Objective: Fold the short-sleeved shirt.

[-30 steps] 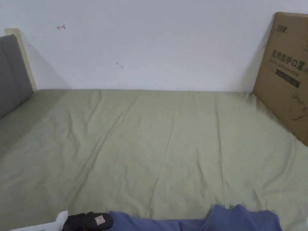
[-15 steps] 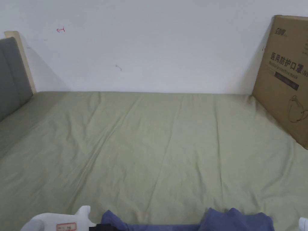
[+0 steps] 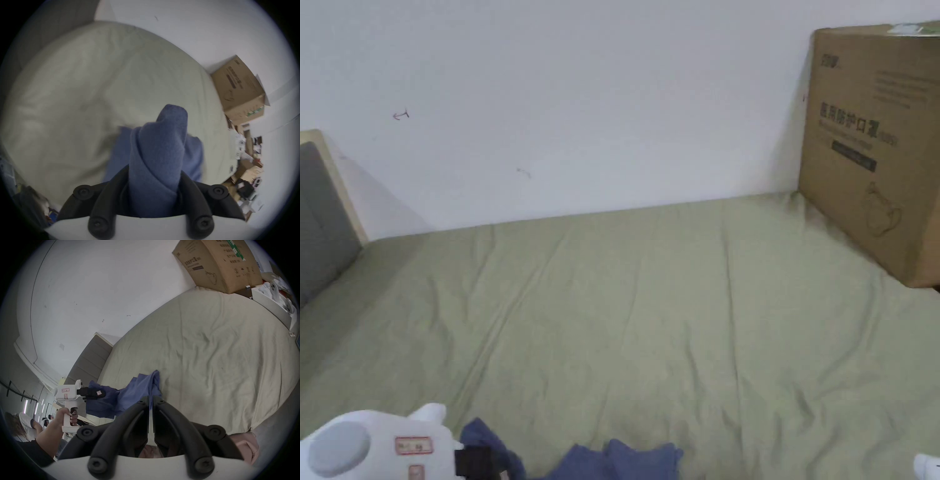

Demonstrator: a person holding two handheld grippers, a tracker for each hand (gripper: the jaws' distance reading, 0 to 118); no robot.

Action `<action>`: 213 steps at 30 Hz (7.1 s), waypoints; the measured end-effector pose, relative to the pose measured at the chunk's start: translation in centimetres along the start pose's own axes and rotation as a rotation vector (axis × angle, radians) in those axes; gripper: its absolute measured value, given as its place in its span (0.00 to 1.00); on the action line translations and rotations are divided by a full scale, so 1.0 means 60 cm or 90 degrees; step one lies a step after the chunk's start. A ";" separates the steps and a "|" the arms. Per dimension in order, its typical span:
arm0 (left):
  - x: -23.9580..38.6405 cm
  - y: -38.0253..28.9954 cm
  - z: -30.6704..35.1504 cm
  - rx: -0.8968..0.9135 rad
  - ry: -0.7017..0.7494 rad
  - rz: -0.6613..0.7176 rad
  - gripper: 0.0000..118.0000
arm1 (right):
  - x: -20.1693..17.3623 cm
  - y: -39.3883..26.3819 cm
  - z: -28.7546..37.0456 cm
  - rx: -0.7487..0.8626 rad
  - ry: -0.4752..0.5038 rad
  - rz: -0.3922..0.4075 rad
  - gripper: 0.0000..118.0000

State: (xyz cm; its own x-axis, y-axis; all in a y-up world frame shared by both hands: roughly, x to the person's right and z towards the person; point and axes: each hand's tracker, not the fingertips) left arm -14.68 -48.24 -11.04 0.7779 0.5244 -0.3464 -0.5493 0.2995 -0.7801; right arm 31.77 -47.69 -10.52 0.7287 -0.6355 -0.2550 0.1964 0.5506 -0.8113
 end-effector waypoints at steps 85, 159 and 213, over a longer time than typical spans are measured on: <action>0.045 -0.223 0.197 0.570 0.134 -0.299 0.00 | -0.042 0.050 -0.240 -0.226 0.156 0.015 0.04; -0.093 0.003 0.201 0.261 0.004 -0.126 0.19 | -0.133 0.082 -0.075 -0.031 -0.016 0.233 0.04; 0.155 -0.223 0.201 0.664 0.106 -0.301 0.95 | -0.158 0.017 0.051 0.458 -0.168 0.405 1.00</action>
State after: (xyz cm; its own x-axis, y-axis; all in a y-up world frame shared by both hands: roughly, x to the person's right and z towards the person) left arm -3.78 -37.76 2.44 0.9611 0.0964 -0.2587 -0.1177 0.9907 -0.0683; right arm 27.06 -39.45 -7.30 0.9420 -0.0156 -0.3352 0.0058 0.9995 -0.0302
